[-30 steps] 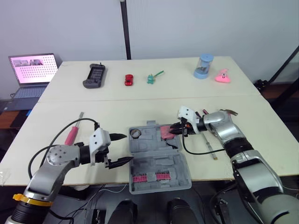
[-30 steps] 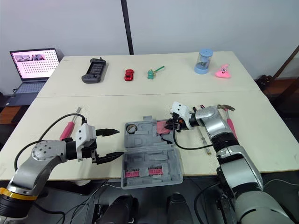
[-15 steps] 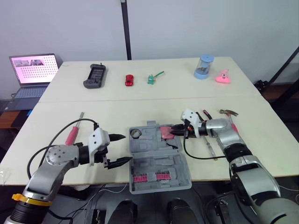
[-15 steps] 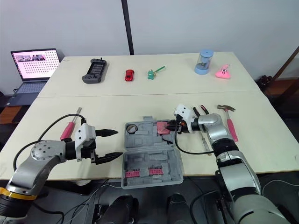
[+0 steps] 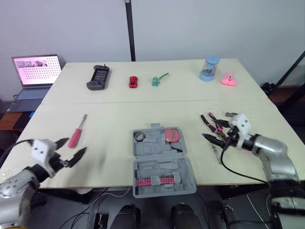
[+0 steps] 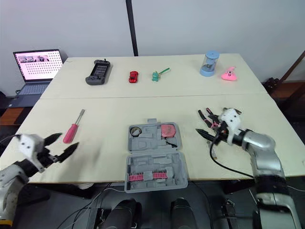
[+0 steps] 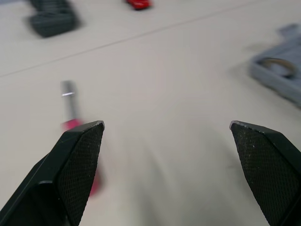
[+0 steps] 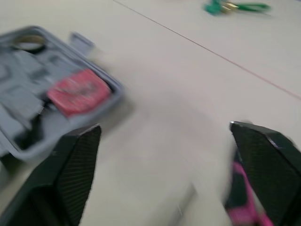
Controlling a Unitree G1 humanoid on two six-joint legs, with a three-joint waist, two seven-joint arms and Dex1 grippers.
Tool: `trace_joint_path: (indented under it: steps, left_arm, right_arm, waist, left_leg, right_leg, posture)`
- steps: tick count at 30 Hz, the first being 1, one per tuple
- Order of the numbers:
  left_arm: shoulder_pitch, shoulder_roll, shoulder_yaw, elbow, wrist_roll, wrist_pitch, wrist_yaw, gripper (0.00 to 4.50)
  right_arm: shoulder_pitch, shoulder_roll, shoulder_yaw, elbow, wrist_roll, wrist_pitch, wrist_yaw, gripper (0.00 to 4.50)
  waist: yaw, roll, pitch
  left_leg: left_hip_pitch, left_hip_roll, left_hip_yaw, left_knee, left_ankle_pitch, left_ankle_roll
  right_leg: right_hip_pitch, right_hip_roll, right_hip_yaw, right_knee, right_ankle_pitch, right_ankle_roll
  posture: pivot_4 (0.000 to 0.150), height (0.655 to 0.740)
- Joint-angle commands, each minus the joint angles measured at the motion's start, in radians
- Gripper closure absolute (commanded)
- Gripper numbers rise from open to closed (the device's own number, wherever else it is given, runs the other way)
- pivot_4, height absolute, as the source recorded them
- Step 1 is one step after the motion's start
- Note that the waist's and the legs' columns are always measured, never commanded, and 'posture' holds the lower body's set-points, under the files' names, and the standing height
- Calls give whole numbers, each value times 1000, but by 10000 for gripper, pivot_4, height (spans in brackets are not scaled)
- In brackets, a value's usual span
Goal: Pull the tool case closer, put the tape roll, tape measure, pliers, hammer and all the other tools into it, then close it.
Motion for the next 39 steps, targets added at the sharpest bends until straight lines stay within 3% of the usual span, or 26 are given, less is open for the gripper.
trace_joint_path:
  steps: [1,5,12,22,26,30,35,39]
  left_arm:
    - [54,-20,121,67,-13,-88,52,0]
    - [84,-22,177,151,-23,-126,71,0]
    - [89,0,219,210,-50,-154,48,0]
    - [42,21,168,177,-75,-110,-6,0]
    - [-12,48,86,91,-79,-42,-63,0]
    - [-163,129,-34,-9,-106,99,-150,0]
    - [-352,221,-227,-122,-150,279,-313,0]
    - [-507,233,-338,-146,-159,363,-395,0]
  right_arm:
    - [60,-36,-201,-21,105,2,-90,489]
    - [99,-57,-323,69,164,9,-134,489]
    - [151,-89,-367,233,146,-89,-161,489]
    - [139,-81,-332,186,175,-90,-147,489]
    - [162,-88,-291,34,229,31,-93,489]
    - [261,-111,-248,-246,329,241,-36,489]
    - [402,-134,-247,-547,401,415,-58,489]
    - [509,-128,-281,-723,436,502,-100,489]
  waist:
    - [0,0,0]
    - [0,0,0]
    - [-1,-2,-1]
    - [-3,-1,-1]
    - [2,-1,-1]
    - [11,-2,-1]
    - [16,-1,-1]
    - [15,-1,-1]
  left_leg:
    - [0,0,0,0,0,0]
    - [0,1,0,0,-1,1]
    - [1,1,0,0,-1,1]
    - [1,1,1,0,-1,1]
    - [1,1,1,0,-1,1]
    - [1,1,-2,1,-1,1]
    - [1,1,0,0,-1,1]
    - [1,1,0,0,-1,1]
  right_leg:
    - [0,0,0,0,0,0]
    - [0,0,0,-1,0,0]
    - [1,0,0,-1,0,0]
    - [1,0,0,0,0,0]
    - [2,0,0,0,0,0]
    - [3,1,-1,0,0,0]
    - [3,1,0,-1,0,0]
    - [3,1,0,-1,0,0]
  posture:
    - [1500,6753]
    - [1500,6753]
    - [1500,6753]
    - [1500,6753]
    - [1500,6753]
    - [1500,6753]
    - [1500,6753]
    - [1500,6753]
